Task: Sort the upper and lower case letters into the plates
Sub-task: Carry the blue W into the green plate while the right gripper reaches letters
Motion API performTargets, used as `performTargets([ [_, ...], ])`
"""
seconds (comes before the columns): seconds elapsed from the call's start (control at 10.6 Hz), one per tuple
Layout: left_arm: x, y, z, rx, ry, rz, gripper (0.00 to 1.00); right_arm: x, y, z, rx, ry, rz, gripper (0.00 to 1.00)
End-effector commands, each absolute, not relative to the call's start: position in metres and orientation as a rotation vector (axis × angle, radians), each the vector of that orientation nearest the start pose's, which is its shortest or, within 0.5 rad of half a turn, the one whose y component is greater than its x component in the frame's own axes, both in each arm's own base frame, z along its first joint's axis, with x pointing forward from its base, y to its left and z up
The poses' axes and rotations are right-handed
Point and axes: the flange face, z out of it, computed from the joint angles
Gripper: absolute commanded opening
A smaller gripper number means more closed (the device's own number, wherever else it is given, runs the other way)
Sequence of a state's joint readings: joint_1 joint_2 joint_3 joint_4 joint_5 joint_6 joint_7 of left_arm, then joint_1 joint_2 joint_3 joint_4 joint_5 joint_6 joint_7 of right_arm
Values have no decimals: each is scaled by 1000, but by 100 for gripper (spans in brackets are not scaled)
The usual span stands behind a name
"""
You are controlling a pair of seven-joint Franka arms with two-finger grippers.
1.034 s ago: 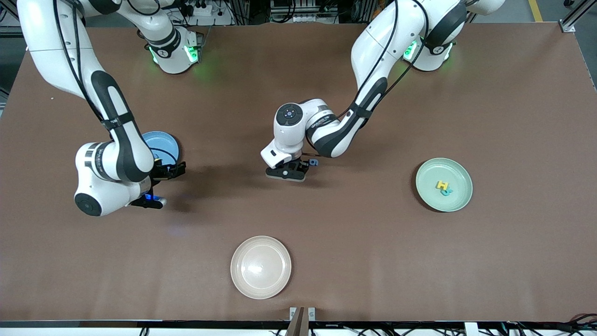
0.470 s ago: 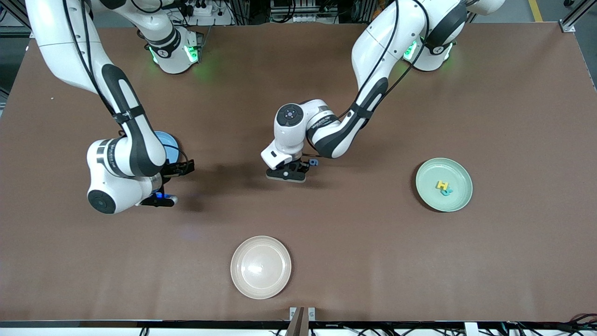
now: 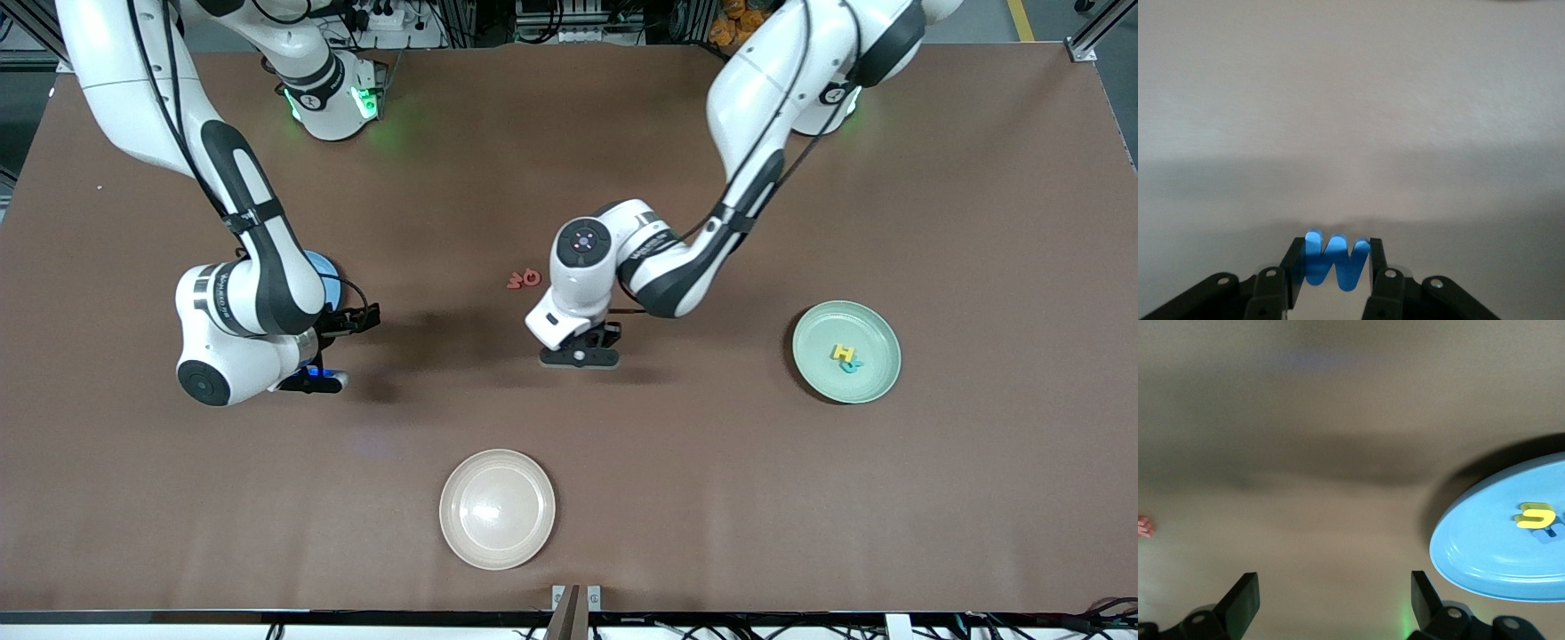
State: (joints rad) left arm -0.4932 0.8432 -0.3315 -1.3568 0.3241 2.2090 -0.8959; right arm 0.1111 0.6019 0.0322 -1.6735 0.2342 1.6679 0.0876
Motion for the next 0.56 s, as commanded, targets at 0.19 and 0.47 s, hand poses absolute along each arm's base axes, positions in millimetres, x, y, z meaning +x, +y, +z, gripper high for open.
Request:
performTargets([
  [0.19,611,-370,296,-3126,-208,200,0,595,126,233,-2822,73,888,100],
  [0.47,629,-291,308,-3013,-445,234,0,595,153,237,-2850,62,858,100],
])
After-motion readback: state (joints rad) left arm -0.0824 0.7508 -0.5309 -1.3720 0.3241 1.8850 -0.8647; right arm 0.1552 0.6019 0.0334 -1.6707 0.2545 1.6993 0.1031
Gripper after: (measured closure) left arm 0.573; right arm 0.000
